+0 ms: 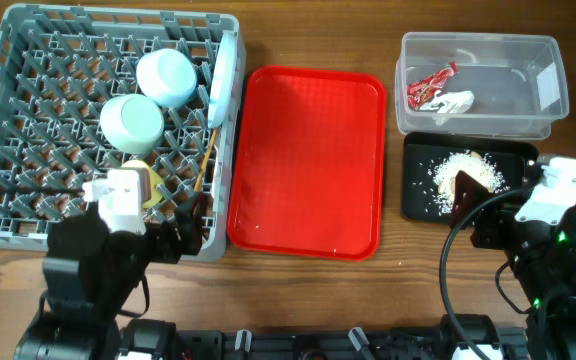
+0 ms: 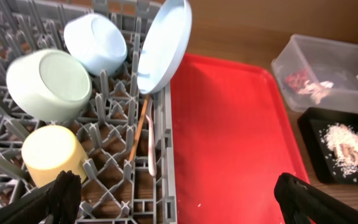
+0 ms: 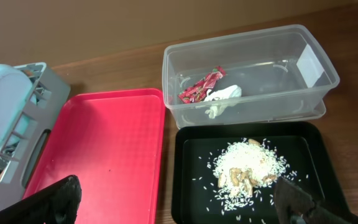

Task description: Sort waste into correct bins and load items into the dishwasher rack

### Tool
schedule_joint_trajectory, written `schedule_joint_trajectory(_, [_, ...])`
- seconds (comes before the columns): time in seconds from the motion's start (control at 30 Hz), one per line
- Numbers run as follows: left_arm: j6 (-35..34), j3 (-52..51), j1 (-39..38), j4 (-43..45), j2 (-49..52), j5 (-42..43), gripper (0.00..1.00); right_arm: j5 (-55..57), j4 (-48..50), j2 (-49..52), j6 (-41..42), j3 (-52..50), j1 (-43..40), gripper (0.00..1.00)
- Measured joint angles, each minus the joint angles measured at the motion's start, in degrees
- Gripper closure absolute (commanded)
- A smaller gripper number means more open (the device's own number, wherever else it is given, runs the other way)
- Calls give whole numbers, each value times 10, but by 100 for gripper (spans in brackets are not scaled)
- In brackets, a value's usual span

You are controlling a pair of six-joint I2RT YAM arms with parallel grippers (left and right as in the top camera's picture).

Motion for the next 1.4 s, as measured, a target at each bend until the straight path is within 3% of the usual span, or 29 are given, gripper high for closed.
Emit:
schedule_joint_trajectory(0.7, [0, -1, 0, -48, -18, 0, 0, 16, -17, 7, -15, -1, 0, 0])
schedule_joint_trajectory(0.9, [0, -1, 0, -48, -18, 0, 0, 28, -2, -53, -39, -21, 0, 0])
schedule_joint_trajectory(1.0, [0, -1, 0, -48, -18, 0, 0, 28, 53, -105, -41, -56, 0, 0])
schedule_joint_trajectory(1.23, [0, -3, 0, -48, -18, 0, 0, 12, 297, -261, -45, -260, 0, 0])
schedule_joint_trajectory(1.4, [0, -3, 0, -48, -18, 0, 0, -6, 426, -317, -41, -376, 0, 0])
